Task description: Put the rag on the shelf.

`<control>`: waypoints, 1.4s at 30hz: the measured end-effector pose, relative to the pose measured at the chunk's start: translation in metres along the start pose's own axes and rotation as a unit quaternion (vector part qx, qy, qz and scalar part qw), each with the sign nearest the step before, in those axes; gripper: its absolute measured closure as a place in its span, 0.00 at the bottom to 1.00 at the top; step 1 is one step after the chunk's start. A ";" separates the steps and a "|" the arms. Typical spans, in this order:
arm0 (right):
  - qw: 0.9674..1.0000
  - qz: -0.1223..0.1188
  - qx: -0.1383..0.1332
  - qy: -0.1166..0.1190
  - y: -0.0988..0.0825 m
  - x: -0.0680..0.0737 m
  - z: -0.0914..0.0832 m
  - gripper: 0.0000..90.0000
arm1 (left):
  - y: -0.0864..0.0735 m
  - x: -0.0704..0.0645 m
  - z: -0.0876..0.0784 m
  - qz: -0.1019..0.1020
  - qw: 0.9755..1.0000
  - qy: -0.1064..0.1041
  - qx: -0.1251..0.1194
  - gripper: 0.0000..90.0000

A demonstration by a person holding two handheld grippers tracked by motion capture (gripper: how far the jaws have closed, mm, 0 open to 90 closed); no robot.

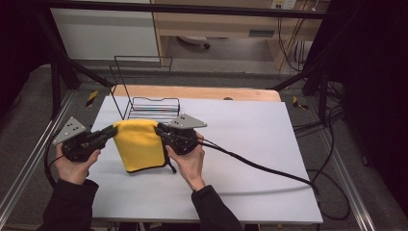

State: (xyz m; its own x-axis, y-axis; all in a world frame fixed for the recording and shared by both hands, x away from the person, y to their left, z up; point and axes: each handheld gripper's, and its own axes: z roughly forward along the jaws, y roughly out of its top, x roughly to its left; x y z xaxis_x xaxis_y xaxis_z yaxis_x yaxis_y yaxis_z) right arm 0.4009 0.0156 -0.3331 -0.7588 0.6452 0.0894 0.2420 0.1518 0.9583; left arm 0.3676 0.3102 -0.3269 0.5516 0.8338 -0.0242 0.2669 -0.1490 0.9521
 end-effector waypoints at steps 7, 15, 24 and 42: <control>1.000 -0.012 -0.016 -0.007 0.015 -0.001 -0.008 0.88 | 0.011 -0.001 0.001 0.001 1.000 -0.006 -0.020 0.94; 0.999 -0.022 -0.034 -0.013 0.031 -0.002 -0.012 0.88 | 0.027 0.000 0.000 0.001 0.999 0.000 -0.046 0.94; 0.998 -0.032 -0.059 -0.020 0.055 -0.004 -0.015 0.88 | 0.052 0.004 0.001 0.002 0.997 0.005 -0.076 0.94; 0.993 -0.052 -0.100 -0.034 0.094 -0.007 -0.016 0.88 | 0.092 0.012 0.003 0.006 0.994 0.013 -0.113 0.94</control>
State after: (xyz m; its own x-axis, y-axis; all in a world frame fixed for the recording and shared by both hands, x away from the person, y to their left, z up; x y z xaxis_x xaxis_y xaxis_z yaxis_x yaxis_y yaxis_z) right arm 0.4193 0.0127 -0.2395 -0.7296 0.6835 -0.0246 0.0344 0.0726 0.9968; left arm 0.4010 0.3054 -0.2407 0.5316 0.8470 -0.0068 0.0748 -0.0389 0.9964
